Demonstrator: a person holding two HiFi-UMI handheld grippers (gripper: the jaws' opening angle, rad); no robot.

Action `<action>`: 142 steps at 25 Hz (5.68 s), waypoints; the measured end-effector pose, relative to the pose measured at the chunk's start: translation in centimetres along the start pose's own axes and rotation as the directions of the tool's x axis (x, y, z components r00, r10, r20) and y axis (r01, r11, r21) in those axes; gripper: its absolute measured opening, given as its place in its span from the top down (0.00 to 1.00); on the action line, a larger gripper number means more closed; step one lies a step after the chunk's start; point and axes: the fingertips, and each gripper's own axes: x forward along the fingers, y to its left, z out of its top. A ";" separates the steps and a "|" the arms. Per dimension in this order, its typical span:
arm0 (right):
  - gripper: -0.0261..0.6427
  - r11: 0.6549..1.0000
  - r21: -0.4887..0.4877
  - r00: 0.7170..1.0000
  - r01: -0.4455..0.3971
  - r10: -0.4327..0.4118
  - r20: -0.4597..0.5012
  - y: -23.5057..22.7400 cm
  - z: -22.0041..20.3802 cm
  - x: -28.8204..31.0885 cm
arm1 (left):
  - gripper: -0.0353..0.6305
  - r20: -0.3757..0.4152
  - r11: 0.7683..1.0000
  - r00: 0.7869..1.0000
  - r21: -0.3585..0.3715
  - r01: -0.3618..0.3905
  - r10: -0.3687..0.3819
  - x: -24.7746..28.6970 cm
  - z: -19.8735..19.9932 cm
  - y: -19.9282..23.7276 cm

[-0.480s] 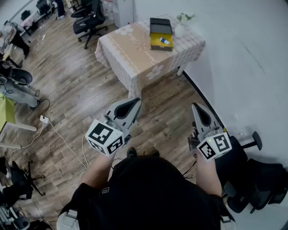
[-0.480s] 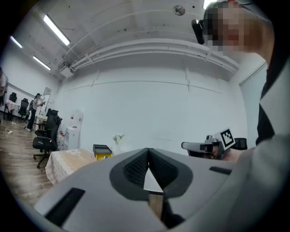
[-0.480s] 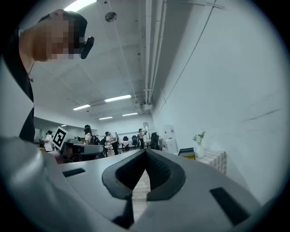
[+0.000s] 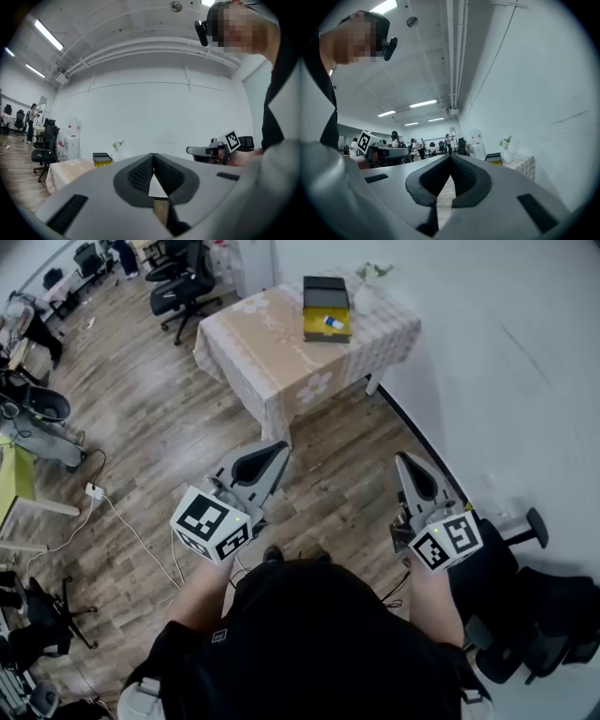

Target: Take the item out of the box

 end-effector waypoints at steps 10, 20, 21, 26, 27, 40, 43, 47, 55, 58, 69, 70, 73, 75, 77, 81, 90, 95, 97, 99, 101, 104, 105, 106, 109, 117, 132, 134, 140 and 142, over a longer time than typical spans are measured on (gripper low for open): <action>0.91 0.995 -0.003 0.995 -0.098 0.098 -0.002 0.4 0.1 -4.4 | 0.93 0.063 0.999 0.998 -0.018 0.032 -0.031 1.0 0.8 -4.7; 0.91 0.991 0.074 0.993 -0.111 0.112 -0.020 -2.4 -1.3 -1.2 | 0.93 0.029 0.998 0.998 0.027 0.055 -0.055 4.2 -0.4 -2.6; 0.91 0.990 0.075 0.993 -0.115 0.118 -0.027 -2.6 -1.5 -0.4 | 0.93 0.018 0.998 0.998 0.041 0.053 -0.053 4.7 -0.6 -2.0; 0.91 0.987 0.087 0.990 -0.133 0.137 -0.045 -4.0 -1.7 5.1 | 0.93 0.013 0.998 0.998 0.032 0.059 -0.060 7.3 -1.2 2.9; 0.91 0.987 0.089 0.989 -0.132 0.137 -0.053 -4.5 -1.7 6.4 | 0.93 0.006 0.998 0.998 0.027 0.061 -0.061 8.0 -1.4 4.2; 0.90 0.987 0.099 0.987 -0.130 0.138 -0.087 -8.5 -0.2 23.1 | 0.93 -0.038 0.991 0.991 0.017 0.130 -0.129 14.6 0.0 19.3; 0.91 0.988 0.085 0.988 -0.131 0.137 -0.076 -8.4 0.4 25.8 | 0.93 -0.044 0.991 0.990 0.009 0.132 -0.131 15.0 0.4 22.1; 0.90 0.990 0.072 0.990 -0.121 0.126 -0.067 -9.1 0.5 28.3 | 0.93 -0.050 0.992 0.991 -0.007 0.123 -0.124 15.9 0.5 25.1; 0.91 0.985 0.119 0.988 -0.123 0.133 -0.074 -12.8 -0.5 32.1 | 0.93 -0.075 0.992 0.990 -0.023 0.121 -0.122 19.2 -0.1 28.3; 0.91 0.980 0.134 0.984 -0.146 0.158 -0.085 -15.1 -1.1 34.1 | 0.93 -0.087 0.994 0.991 -0.033 0.101 -0.103 21.3 -0.4 29.9; 0.90 0.949 0.203 0.955 -0.243 0.270 -0.120 -28.0 -1.6 43.3 | 0.93 -0.136 0.998 0.991 -0.055 0.008 -0.015 34.2 -0.1 36.9; 0.90 0.946 0.209 0.953 -0.249 0.278 -0.122 -29.2 -1.4 44.0 | 0.93 -0.135 0.998 0.991 -0.059 -0.001 -0.007 35.4 0.1 37.4; 0.90 0.937 0.222 0.945 -0.271 0.303 -0.123 -32.1 -1.0 45.9 | 0.93 -0.138 0.999 0.990 -0.046 -0.023 0.016 38.4 0.8 38.5; 0.90 0.931 0.229 0.941 -0.284 0.317 -0.118 -33.6 -0.9 46.9 | 0.93 -0.139 0.999 0.990 -0.034 -0.041 0.036 40.0 1.3 39.2; 0.90 0.927 0.232 0.938 -0.295 0.327 -0.113 -34.8 -0.6 47.7 | 0.93 -0.133 0.998 0.990 -0.024 -0.059 0.055 41.2 1.7 39.7; 0.90 0.929 0.219 0.937 -0.298 0.328 -0.117 -36.3 0.0 49.0 | 0.93 -0.128 0.998 0.990 -0.015 -0.068 0.065 42.7 2.3 40.2; 0.90 0.959 0.127 0.923 -0.251 0.277 -0.266 -37.1 -2.6 53.3 | 0.93 -0.137 0.999 0.990 -0.017 -0.046 0.043 43.0 1.3 43.3; 0.90 0.974 0.053 0.891 -0.219 0.222 -0.397 -37.9 -5.9 55.9 | 0.93 -0.136 0.997 0.989 -0.022 -0.068 0.064 42.6 0.4 45.9; 0.85 0.977 0.039 0.866 -0.212 0.206 -0.455 -38.3 -7.7 56.7 | 0.93 -0.134 0.995 0.988 -0.055 -0.079 0.071 42.5 -0.3 46.7; 0.77 0.976 0.024 0.834 -0.218 0.199 -0.514 -38.6 -9.8 57.5 | 0.93 -0.139 0.993 0.988 -0.079 -0.084 0.073 42.5 -1.0 47.3; 0.76 0.973 -0.009 0.804 -0.231 0.186 -0.565 -39.0 -11.8 58.1 | 0.93 -0.145 0.992 0.987 -0.093 -0.083 0.069 42.6 -1.6 47.7; 0.76 0.966 -0.072 0.761 -0.249 0.148 -0.632 -39.8 -14.6 58.8 | 0.93 -0.150 0.990 0.986 -0.106 -0.090 0.074 42.6 -2.4 48.2; 0.76 0.963 -0.092 0.747 -0.255 0.135 -0.651 -40.1 -15.5 59.0 | 0.93 -0.152 0.989 0.985 -0.110 -0.097 0.080 42.5 -2.6 48.4; 0.76 0.959 -0.110 0.734 -0.261 0.123 -0.668 -40.3 -16.3 59.2 | 0.93 -0.153 0.988 0.984 -0.115 -0.105 0.086 42.4 -2.8 48.7; 0.75 0.950 -0.148 0.684 -0.274 0.084 -0.725 -41.5 -19.1 59.6 | 0.93 -0.160 0.984 0.982 -0.132 -0.122 0.101 42.2 -3.7 49.2; 0.72 0.945 -0.173 0.549 -0.278 0.009 -0.836 -44.5 -26.1 59.2 | 0.93 -0.194 0.973 0.975 -0.178 -0.148 0.113 41.5 -6.2 49.4; 0.72 0.921 -0.221 0.330 -0.322 -0.110 -0.937 -46.3 -30.7 58.8 | 0.93 -0.200 0.962 0.972 -0.217 -0.168 0.124 40.6 -7.5 49.6; 0.72 0.921 -0.230 0.307 -0.313 -0.131 -0.943 -46.6 -30.9 58.6 | 0.93 -0.199 0.959 0.971 -0.223 -0.173 0.128 40.3 -7.5 49.6; 0.74 0.924 -0.251 0.284 -0.289 -0.168 -0.944 -46.9 -31.2 58.3 | 0.93 -0.192 0.959 0.970 -0.215 -0.186 0.145 39.3 -7.0 50.0; 0.74 0.929 -0.246 0.275 -0.278 -0.168 -0.946 -46.7 -31.0 57.9 | 0.93 -0.184 0.961 0.972 -0.204 -0.185 0.148 39.0 -6.6 50.0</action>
